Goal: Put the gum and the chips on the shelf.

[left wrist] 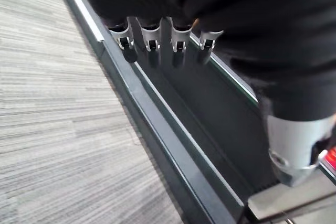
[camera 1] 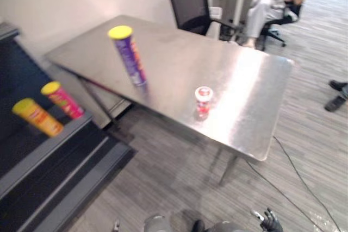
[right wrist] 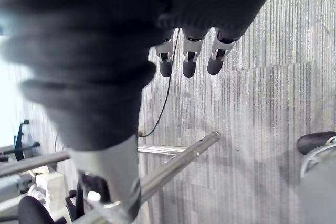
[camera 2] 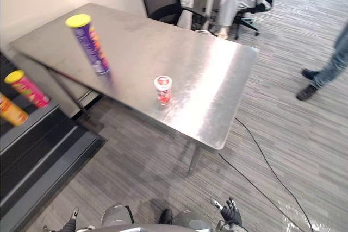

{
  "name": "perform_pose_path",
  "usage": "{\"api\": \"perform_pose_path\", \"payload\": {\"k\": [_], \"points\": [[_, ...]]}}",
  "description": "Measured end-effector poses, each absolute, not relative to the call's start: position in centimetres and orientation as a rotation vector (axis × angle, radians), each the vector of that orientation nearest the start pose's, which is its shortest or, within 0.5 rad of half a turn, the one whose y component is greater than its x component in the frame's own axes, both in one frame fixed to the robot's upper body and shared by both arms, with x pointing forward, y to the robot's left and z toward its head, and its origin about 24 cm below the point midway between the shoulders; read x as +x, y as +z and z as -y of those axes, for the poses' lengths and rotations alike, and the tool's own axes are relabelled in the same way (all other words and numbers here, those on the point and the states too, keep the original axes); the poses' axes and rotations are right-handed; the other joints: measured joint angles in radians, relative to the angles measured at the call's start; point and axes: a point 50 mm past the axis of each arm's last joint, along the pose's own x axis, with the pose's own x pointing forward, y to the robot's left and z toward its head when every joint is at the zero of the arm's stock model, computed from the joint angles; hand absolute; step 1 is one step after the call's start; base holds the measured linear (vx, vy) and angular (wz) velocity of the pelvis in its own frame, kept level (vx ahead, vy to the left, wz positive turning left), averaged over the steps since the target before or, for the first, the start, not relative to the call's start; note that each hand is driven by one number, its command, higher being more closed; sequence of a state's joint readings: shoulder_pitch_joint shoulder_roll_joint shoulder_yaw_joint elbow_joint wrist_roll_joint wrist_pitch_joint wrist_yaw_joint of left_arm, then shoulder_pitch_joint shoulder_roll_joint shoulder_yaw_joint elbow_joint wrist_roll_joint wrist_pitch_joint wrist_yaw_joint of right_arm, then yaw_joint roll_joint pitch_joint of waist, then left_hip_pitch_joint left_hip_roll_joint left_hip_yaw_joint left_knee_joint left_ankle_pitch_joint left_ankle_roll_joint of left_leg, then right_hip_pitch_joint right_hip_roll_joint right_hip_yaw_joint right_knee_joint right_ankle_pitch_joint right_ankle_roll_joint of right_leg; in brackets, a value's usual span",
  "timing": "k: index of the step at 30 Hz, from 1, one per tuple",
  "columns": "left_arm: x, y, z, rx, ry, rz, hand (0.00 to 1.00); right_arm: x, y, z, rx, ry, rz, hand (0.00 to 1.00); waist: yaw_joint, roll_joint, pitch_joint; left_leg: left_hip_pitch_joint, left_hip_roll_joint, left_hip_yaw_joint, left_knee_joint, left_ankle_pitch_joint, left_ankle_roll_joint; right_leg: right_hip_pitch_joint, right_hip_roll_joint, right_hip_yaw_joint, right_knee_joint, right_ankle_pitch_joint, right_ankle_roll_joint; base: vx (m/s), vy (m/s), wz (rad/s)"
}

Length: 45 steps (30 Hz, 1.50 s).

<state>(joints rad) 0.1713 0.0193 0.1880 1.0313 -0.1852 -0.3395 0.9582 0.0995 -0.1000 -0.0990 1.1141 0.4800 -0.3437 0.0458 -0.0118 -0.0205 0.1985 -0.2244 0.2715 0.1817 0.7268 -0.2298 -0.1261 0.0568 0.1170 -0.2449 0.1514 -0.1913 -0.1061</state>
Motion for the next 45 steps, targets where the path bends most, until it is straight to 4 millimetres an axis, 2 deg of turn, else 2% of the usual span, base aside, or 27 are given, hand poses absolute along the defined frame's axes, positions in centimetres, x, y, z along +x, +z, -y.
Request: {"api": "perform_pose_path", "payload": {"k": [2,4,6,8,9,10,11,12,14,16,20,25,29,31,38,45], "points": [[5.5,-13.7,-22.5,0.224,1.281,-0.883,0.0,10.0,-14.9,21.6,0.316,-0.451,-0.773,0.0,0.016,0.009,-0.001,0.002,-0.039,-0.173,-0.255,0.005,-0.005,0.003,0.014,0.116,0.009,0.0,0.0,0.22,0.064,-1.48],[5.4,-13.7,-22.2,0.214,1.294,-0.89,0.0,10.1,-14.8,21.6,0.315,-0.448,-0.768,0.0,0.016,0.017,-0.001,0.003,-0.044,-0.249,-0.342,0.017,-0.019,0.013,0.018,0.19,0.012,0.0,0.0,0.22,0.104,-1.21],[5.7,-13.7,-22.1,0.206,1.291,-0.886,0.0,9.5,-14.9,21.7,0.311,-0.455,-0.776,0.0,0.013,0.027,0.0,0.021,-0.053,-0.275,-0.375,0.027,-0.027,0.051,0.015,0.262,0.009,-0.008,0.014,0.29,0.205,-1.18],[6.0,-13.7,-21.9,0.205,1.282,-0.881,0.0,8.8,-15.1,21.7,0.309,-0.464,-0.79,0.0,0.011,0.035,-0.005,0.025,-0.058,-0.268,-0.376,0.055,-0.023,0.071,0.013,0.283,0.009,-0.02,0.034,0.25,0.237,-0.64],[6.7,-13.6,-21.6,0.207,1.251,-0.868,0.0,7.7,-15.3,21.8,0.305,-0.479,-0.814,0.0,-0.005,0.053,-0.016,0.028,-0.078,-0.234,-0.39,0.163,-0.005,0.092,0.009,0.284,0.029,-0.05,0.082,0.23,0.269,-0.26],[6.8,-13.6,-21.6,0.209,1.246,-0.866,0.0,7.6,-15.3,21.8,0.304,-0.482,-0.817,0.0,-0.008,0.054,-0.016,0.029,-0.081,-0.22,-0.388,0.154,-0.008,0.095,0.008,0.284,0.035,-0.056,0.089,0.27,0.325,-0.12],[7.2,-13.5,-22.2,0.232,1.225,-0.845,0.0,7.3,-15.4,21.4,0.314,-0.488,-0.827,0.0,-0.014,0.04,-0.025,0.06,-0.104,-0.203,-0.413,0.141,-0.005,0.092,-0.026,0.284,0.067,-0.078,0.12,0.17,0.207,0.01],[7.3,-13.4,-22.2,0.242,1.213,-0.839,0.0,7.2,-15.5,21.3,0.316,-0.488,-0.828,0.0,-0.014,0.029,-0.027,0.075,-0.117,-0.191,-0.43,0.141,-0.003,0.085,-0.044,0.284,0.078,-0.082,0.126,0.19,0.25,-0.01],[7.8,-13.3,-22.6,0.27,1.176,-0.82,0.0,7.7,-15.4,20.9,0.325,-0.491,-0.817,0.0,-0.011,0.014,-0.028,0.091,-0.16,-0.166,-0.461,0.121,0.028,0.077,-0.094,0.282,0.082,-0.086,0.132,0.15,0.253,-0.06],[7.8,-13.4,-22.3,0.294,1.137,-0.833,0.0,8.4,-15.3,20.5,0.334,-0.482,-0.798,0.0,-0.002,0.01,-0.029,0.097,-0.184,-0.138,-0.462,0.11,0.047,0.07,-0.126,0.28,0.089,-0.085,0.133,0.1,0.258,-0.24],[7.1,-13.7,-22.2,0.34,1.082,-0.854,0.0,9.3,-15.2,19.5,0.315,-0.427,-0.781,0.0,0.016,0.007,-0.029,0.147,-0.19,-0.051,-0.48,0.093,0.075,0.065,-0.17,0.237,0.096,-0.062,0.17,0.01,0.181,-0.57],[7.1,-13.8,-22.4,0.356,1.022,-0.855,0.0,9.5,-15.2,19.3,0.282,-0.443,-0.79,0.0,0.015,0.0,-0.035,0.14,-0.19,0.0,-0.482,0.102,0.087,0.05,-0.199,0.161,0.031,-0.056,0.18,-0.11,0.046,-0.37],[6.8,-13.9,-22.5,0.354,1.0,-0.862,0.0,9.2,-15.3,19.5,0.26,-0.472,-0.81,0.0,0.012,-0.003,-0.051,0.144,-0.208,-0.007,-0.556,0.16,0.095,0.035,-0.224,0.094,0.015,-0.05,0.204,-0.1,0.018,0.1],[6.6,-14.1,-22.3,0.344,0.973,-0.87,0.0,9.0,-15.5,19.6,0.247,-0.489,-0.828,0.0,0.018,-0.003,-0.055,0.14,-0.214,-0.018,-0.584,0.18,0.099,0.036,-0.227,0.07,-0.016,-0.028,0.221,-0.04,0.025,0.13],[6.5,-14.3,-22.3,0.342,0.913,-0.894,0.0,8.5,-15.7,19.5,0.266,-0.551,-0.865,0.0,0.017,-0.013,-0.069,0.148,-0.246,-0.027,-0.639,0.2,0.112,0.052,-0.246,0.05,-0.068,0.012,0.232,0.04,0.036,0.06],[6.2,-14.7,-22.7,0.37,0.877,-0.955,0.0,7.5,-15.8,20.4,0.28,-0.689,-0.88,0.0,0.018,-0.028,-0.072,0.245,-0.269,-0.002,-0.813,0.27,0.118,0.067,-0.257,0.05,-0.083,0.034,0.251,0.06,0.017,-0.08]]}}
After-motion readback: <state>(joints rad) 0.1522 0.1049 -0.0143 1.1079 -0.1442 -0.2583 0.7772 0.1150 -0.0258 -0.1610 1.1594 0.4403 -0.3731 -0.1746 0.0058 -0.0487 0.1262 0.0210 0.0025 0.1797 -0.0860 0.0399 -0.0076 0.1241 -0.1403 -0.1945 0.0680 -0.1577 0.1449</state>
